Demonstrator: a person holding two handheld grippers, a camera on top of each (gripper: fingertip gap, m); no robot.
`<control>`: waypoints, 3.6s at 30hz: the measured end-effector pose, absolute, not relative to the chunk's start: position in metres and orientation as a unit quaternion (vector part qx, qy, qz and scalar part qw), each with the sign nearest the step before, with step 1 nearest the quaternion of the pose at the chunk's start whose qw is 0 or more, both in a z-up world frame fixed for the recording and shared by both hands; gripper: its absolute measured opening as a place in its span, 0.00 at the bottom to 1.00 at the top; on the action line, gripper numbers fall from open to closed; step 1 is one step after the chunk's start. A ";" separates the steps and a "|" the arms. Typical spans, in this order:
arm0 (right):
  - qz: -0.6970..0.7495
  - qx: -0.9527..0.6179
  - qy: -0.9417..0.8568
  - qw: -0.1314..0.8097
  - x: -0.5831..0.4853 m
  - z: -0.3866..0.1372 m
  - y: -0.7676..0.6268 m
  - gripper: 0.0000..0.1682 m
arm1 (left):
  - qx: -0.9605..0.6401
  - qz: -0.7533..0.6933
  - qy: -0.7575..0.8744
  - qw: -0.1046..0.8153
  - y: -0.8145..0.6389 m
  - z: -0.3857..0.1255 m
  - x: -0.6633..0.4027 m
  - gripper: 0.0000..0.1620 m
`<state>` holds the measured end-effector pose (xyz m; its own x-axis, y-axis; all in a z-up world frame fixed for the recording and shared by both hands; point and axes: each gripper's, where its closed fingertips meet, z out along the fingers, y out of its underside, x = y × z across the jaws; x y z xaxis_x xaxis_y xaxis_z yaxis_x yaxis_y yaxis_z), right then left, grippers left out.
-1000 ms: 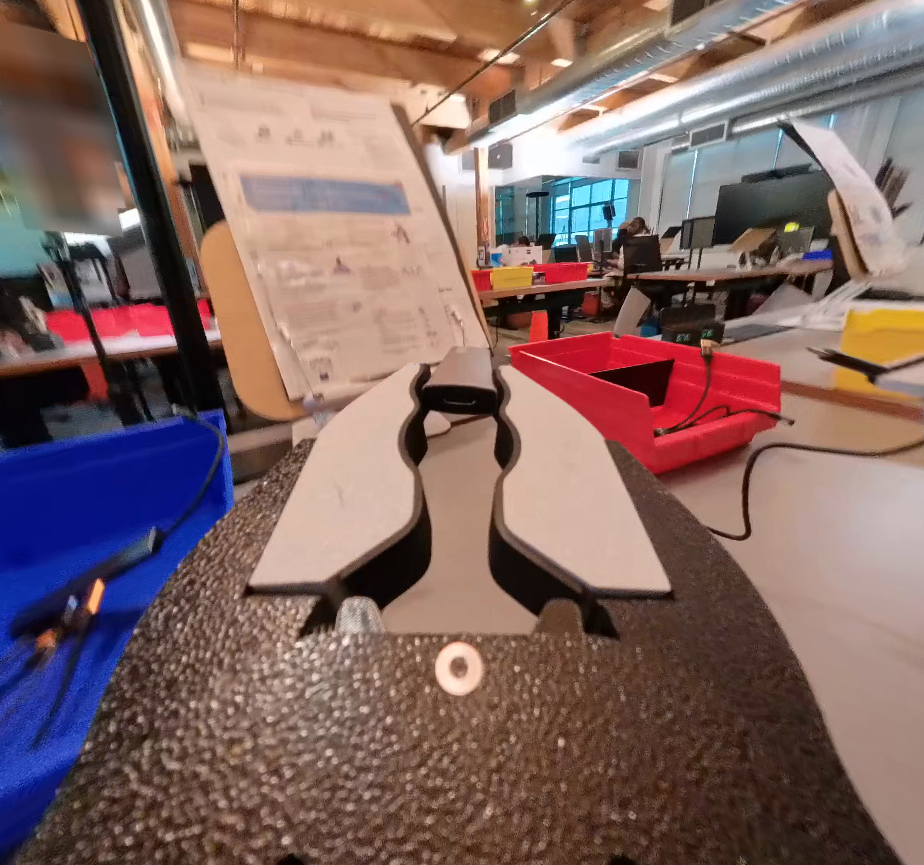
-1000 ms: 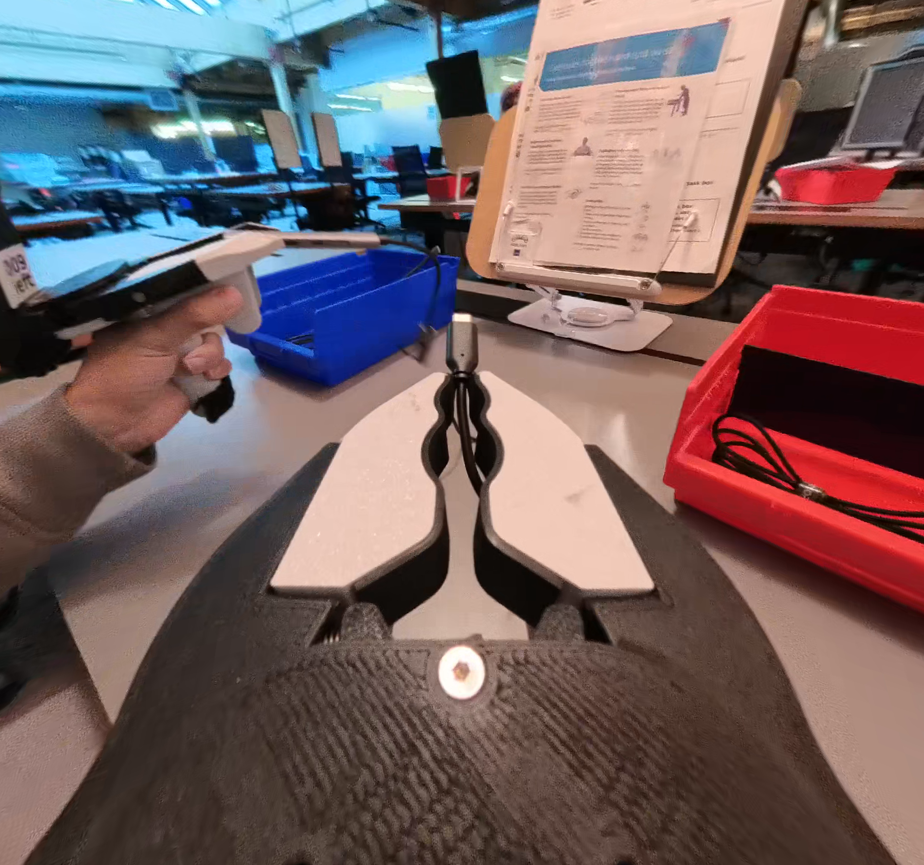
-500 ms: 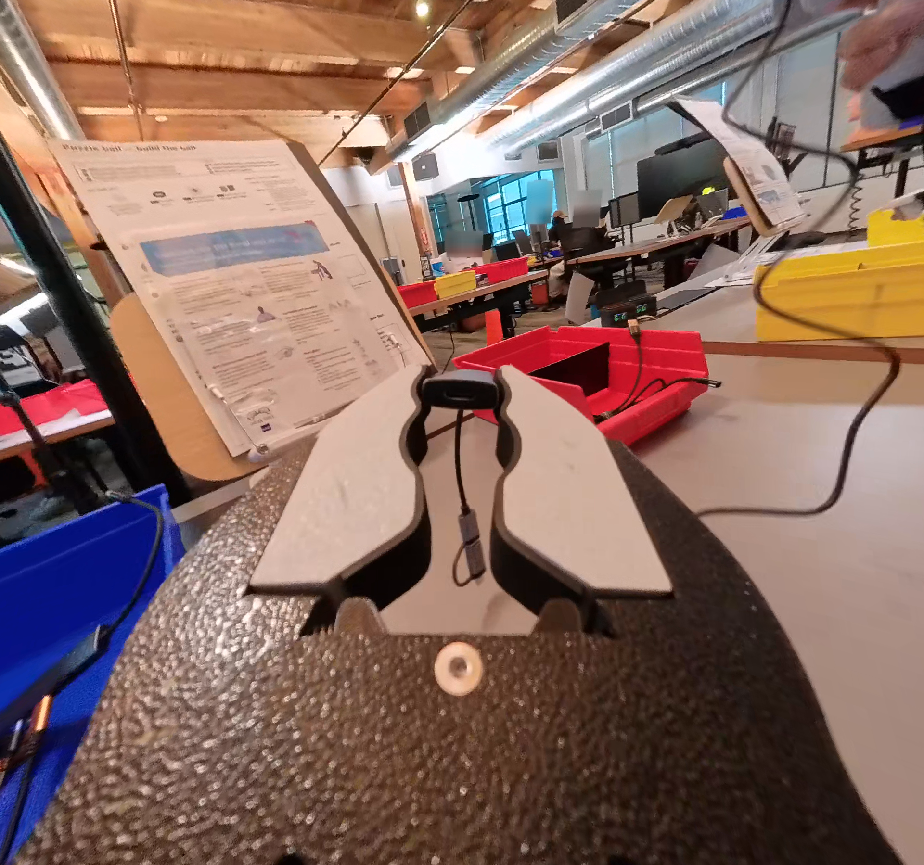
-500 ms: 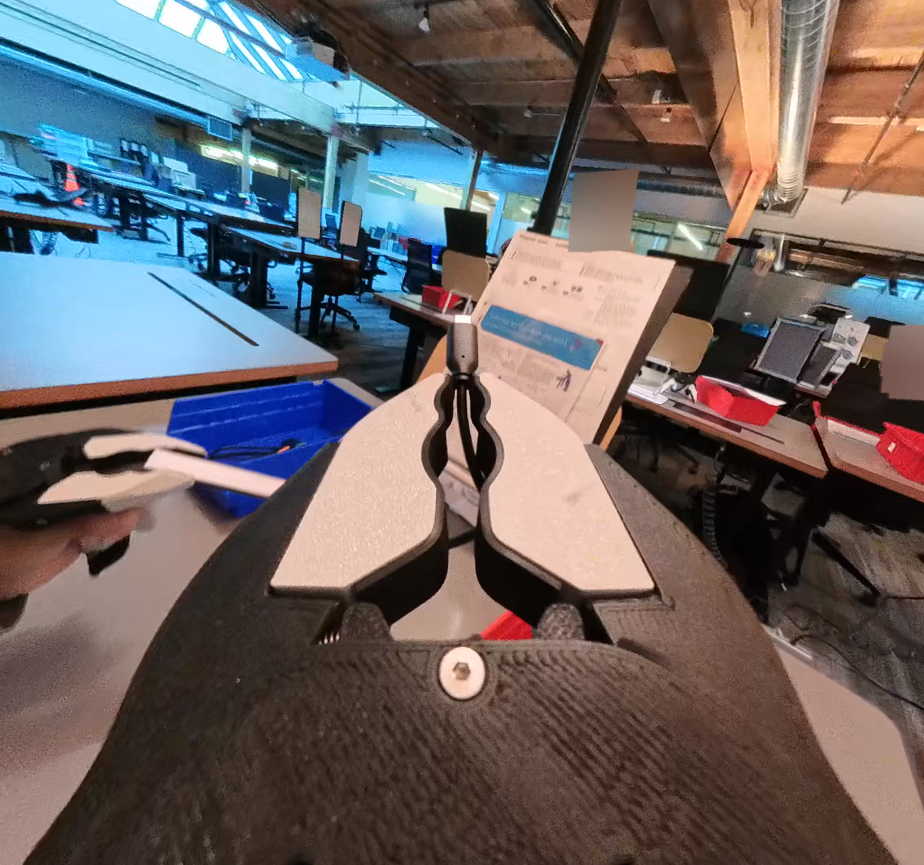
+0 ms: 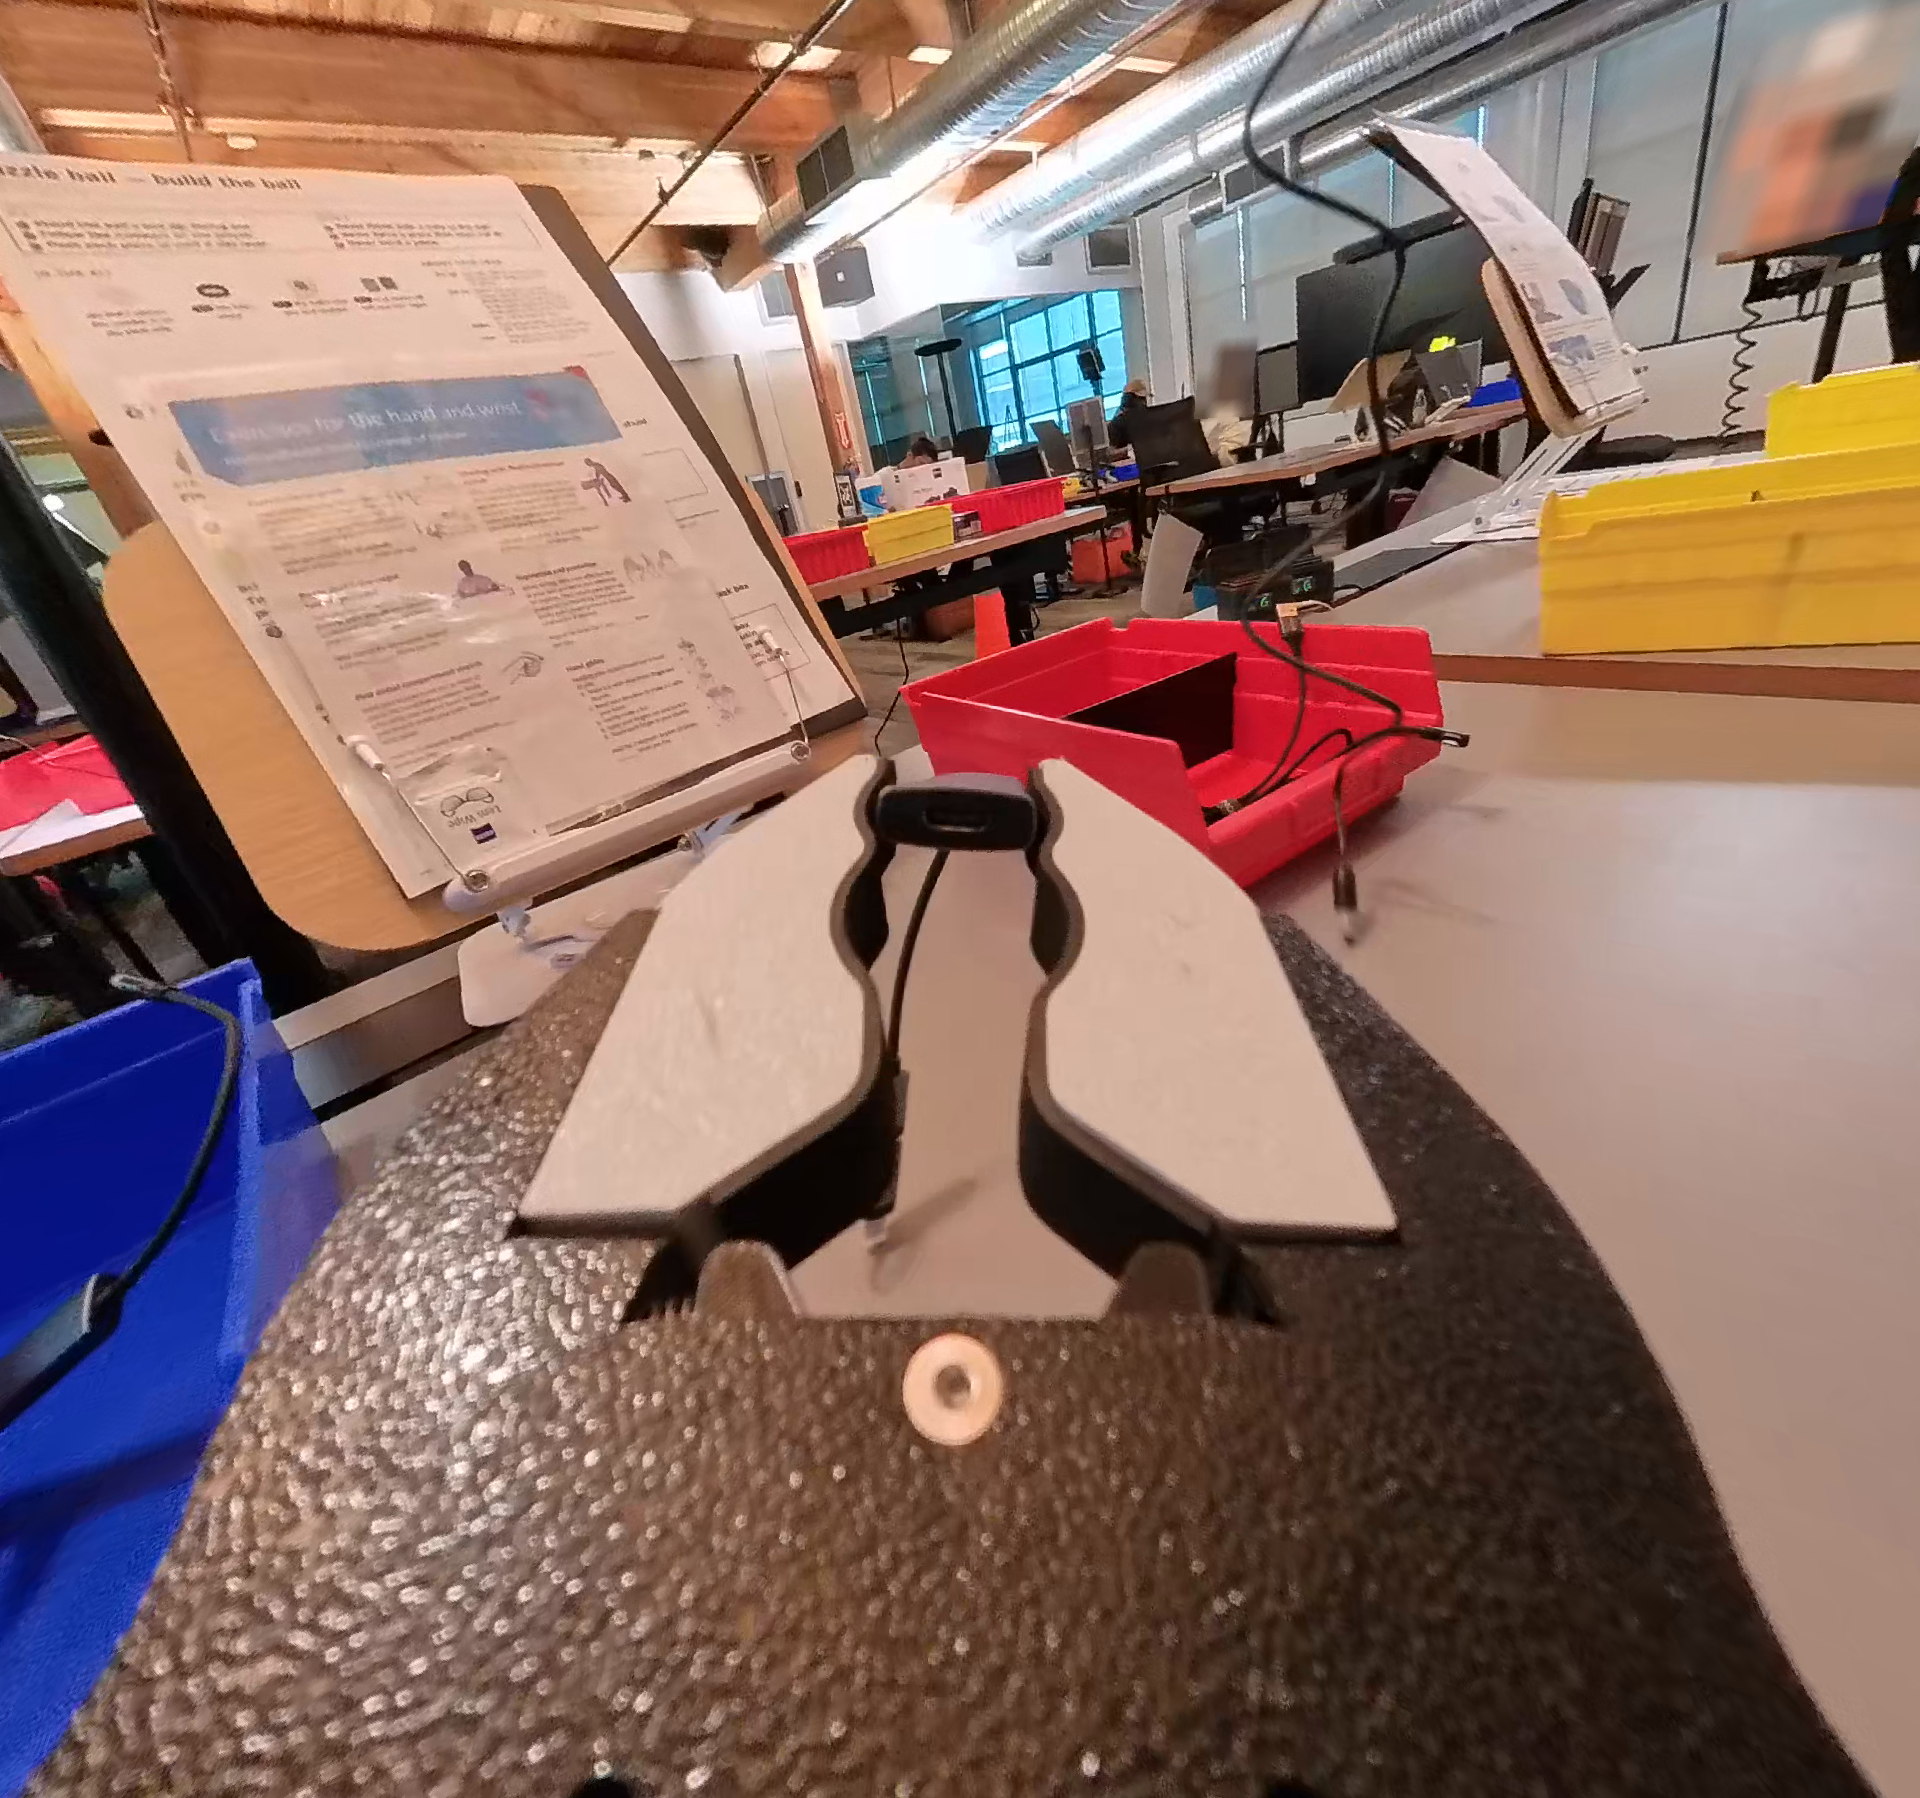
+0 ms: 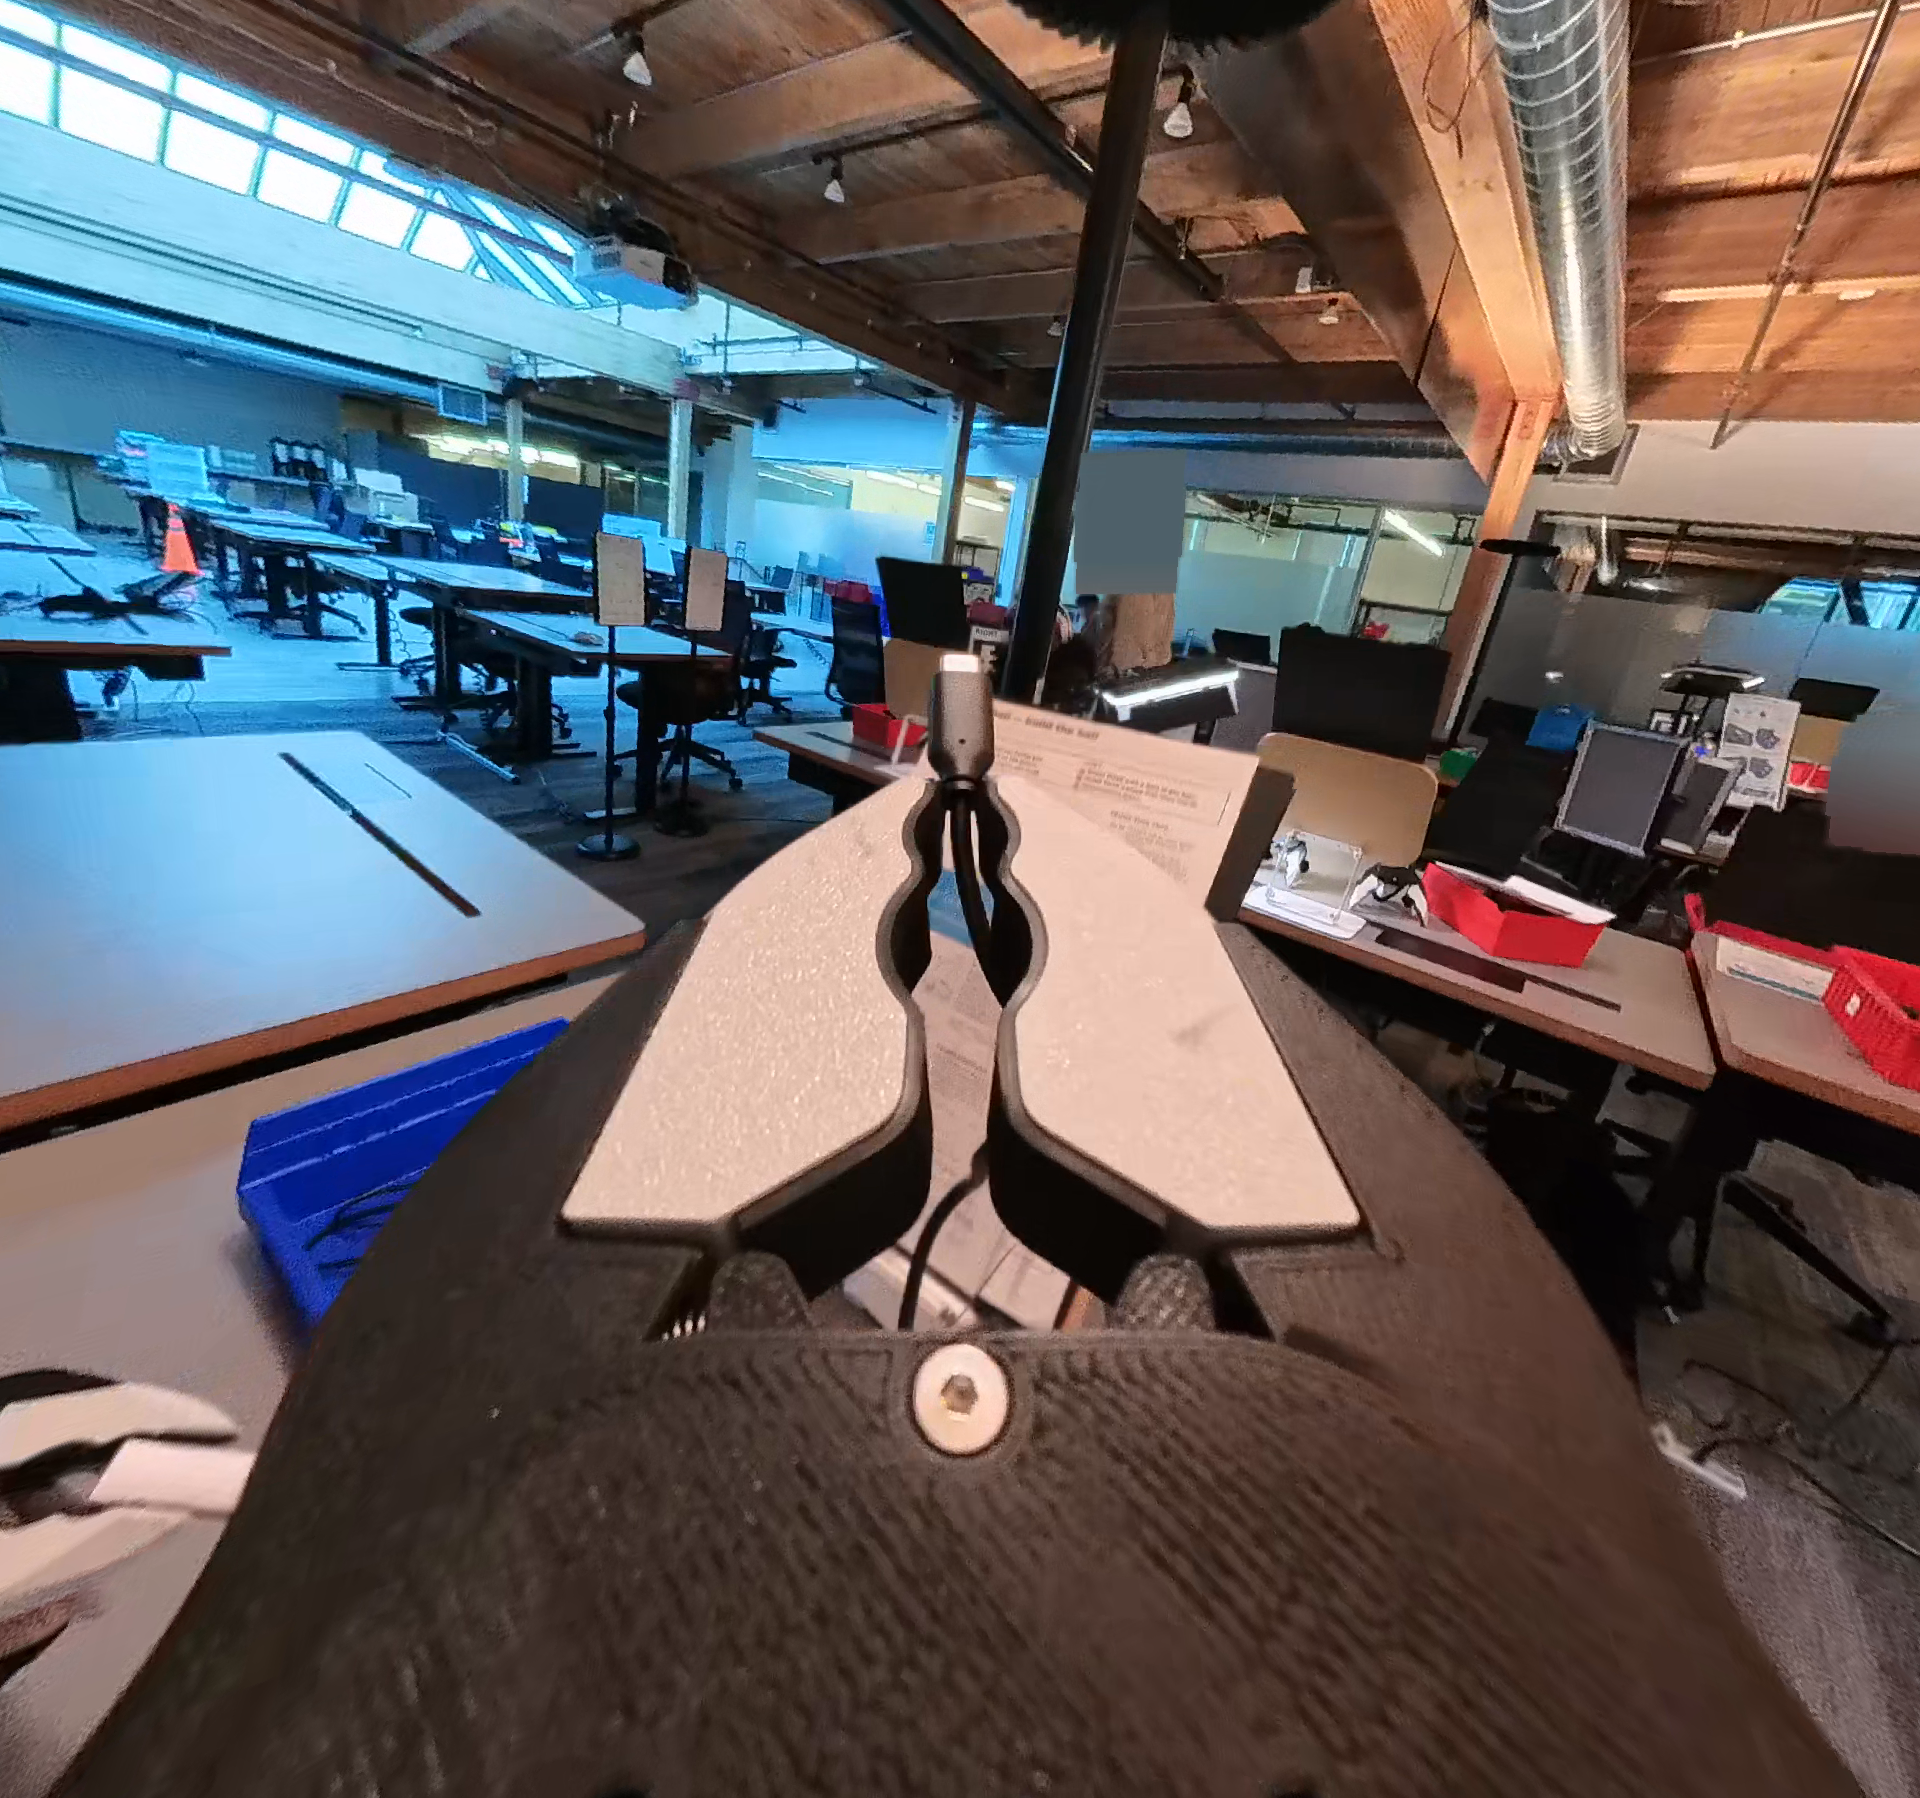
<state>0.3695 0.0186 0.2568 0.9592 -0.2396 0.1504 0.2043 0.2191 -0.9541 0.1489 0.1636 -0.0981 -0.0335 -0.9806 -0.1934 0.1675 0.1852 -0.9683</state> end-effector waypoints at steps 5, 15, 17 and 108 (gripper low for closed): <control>-0.185 -0.603 0.017 0.776 0.395 0.304 0.028 0.04 | -0.399 -0.499 0.522 0.566 0.161 -0.106 0.154 0.14; -0.241 -0.600 0.057 0.761 0.463 0.352 0.022 0.04 | -0.403 -0.505 0.526 0.553 0.158 -0.114 0.160 0.14; -0.244 -0.612 0.065 0.749 0.470 0.336 0.024 0.04 | -0.403 -0.506 0.527 0.551 0.157 -0.115 0.160 0.14; 0.223 -0.728 -0.287 0.581 0.137 -0.125 0.087 0.19 | -0.204 -0.751 0.525 0.344 0.108 -0.102 0.114 0.14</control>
